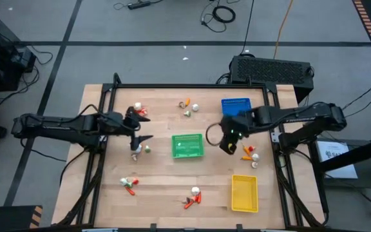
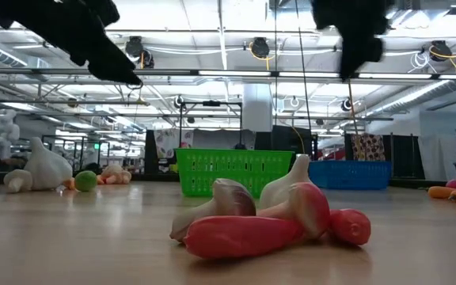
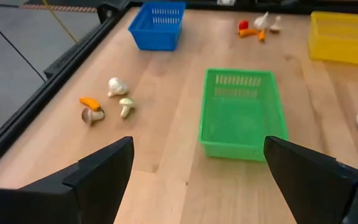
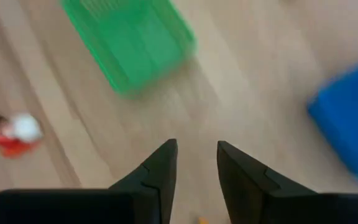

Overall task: Sort produce into baskets
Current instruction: Put the yellow chili pepper into the green bin

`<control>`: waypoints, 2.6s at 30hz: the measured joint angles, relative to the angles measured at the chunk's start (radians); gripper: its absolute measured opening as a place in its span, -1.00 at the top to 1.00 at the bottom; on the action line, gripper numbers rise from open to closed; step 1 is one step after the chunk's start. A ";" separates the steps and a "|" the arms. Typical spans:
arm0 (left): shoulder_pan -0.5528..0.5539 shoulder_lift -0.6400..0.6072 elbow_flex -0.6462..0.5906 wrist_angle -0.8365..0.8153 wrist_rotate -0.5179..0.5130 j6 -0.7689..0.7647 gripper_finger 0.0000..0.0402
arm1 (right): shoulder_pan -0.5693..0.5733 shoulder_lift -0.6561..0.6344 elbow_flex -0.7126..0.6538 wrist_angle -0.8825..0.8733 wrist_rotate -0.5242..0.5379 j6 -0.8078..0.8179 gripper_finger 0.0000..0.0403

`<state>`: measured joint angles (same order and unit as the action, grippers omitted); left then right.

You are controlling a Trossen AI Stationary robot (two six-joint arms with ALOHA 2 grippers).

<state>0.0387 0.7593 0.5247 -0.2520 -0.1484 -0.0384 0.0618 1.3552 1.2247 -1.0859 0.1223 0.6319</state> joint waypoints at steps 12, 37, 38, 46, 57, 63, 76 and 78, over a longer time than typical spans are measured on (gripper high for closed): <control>0.001 0.122 -0.001 0.130 -0.009 0.104 -0.82 | 0.085 0.017 -0.179 -0.135 0.008 0.377 0.30; 0.000 0.137 -0.013 0.195 -0.013 0.018 -0.82 | 0.022 0.017 -0.606 0.254 -0.045 0.260 0.24; 0.000 0.137 -0.013 0.194 -0.013 0.018 -0.82 | 0.020 0.016 -0.609 0.255 -0.046 0.260 0.24; 0.000 0.137 -0.013 0.193 -0.013 0.019 -0.82 | 0.016 0.014 -0.628 0.272 -0.071 0.258 0.36; 0.000 0.137 -0.013 0.188 -0.013 0.023 -0.82 | 0.012 0.013 -0.628 0.314 -0.056 0.196 0.84; 0.000 0.137 -0.013 0.154 -0.014 0.024 -0.82 | 0.009 0.016 -0.563 0.337 -0.027 0.156 0.86; 0.000 0.137 -0.013 0.157 -0.049 0.020 -0.82 | 0.009 0.040 -0.365 0.850 0.048 -0.136 0.84; 0.000 0.137 -0.013 0.156 -0.049 0.019 -0.82 | 0.009 0.069 -0.364 0.971 0.064 -0.180 0.83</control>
<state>0.0388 0.8963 0.5120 -0.0962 -0.1970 -0.0189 0.0711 1.4239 0.8605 -0.1144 0.1865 0.4515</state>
